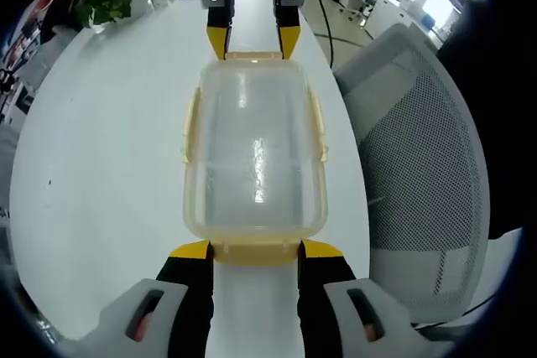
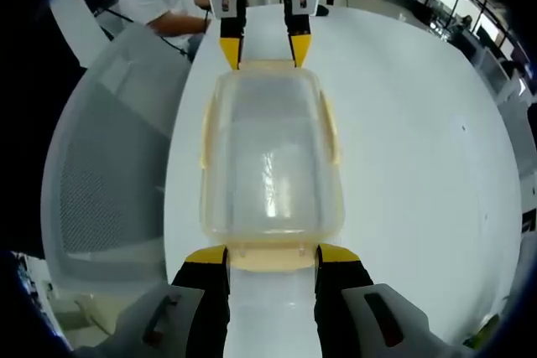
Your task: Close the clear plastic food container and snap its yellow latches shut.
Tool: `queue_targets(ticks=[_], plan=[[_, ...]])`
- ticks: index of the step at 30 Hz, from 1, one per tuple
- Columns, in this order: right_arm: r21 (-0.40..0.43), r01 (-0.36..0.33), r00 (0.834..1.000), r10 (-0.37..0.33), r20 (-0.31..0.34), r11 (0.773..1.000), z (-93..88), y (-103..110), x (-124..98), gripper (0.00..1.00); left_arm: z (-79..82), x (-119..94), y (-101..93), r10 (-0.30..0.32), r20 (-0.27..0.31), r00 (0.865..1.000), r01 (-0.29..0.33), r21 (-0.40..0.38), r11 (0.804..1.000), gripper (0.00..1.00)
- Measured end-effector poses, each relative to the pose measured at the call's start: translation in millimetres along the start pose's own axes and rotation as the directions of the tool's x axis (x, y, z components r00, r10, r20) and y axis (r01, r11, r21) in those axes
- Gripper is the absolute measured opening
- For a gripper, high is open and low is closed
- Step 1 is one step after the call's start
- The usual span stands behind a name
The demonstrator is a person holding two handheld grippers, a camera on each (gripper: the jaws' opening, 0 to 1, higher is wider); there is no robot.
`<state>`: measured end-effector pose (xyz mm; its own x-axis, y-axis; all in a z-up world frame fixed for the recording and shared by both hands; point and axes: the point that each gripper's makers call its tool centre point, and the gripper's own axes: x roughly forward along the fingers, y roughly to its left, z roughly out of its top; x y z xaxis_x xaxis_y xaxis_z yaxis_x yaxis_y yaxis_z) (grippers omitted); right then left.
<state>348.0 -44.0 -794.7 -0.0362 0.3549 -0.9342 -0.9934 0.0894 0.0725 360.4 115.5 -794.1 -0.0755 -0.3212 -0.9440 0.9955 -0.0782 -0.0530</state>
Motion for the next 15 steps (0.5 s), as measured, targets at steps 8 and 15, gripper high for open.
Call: queue_targets(ticks=[8,15], plan=[[0.001,-0.001,1.000,0.001,-0.002,1.000,-8.3,-2,-4,0.37,8.6,5,2.7,0.005,-0.005,1.000,-0.005,-0.004,1.000,0.37],[0.004,-0.002,1.000,0.002,-0.017,1.000,-18.0,-1,-9,0.37,19.0,8,2.5,0.008,-0.003,1.000,-0.008,-0.001,1.000,0.37]])
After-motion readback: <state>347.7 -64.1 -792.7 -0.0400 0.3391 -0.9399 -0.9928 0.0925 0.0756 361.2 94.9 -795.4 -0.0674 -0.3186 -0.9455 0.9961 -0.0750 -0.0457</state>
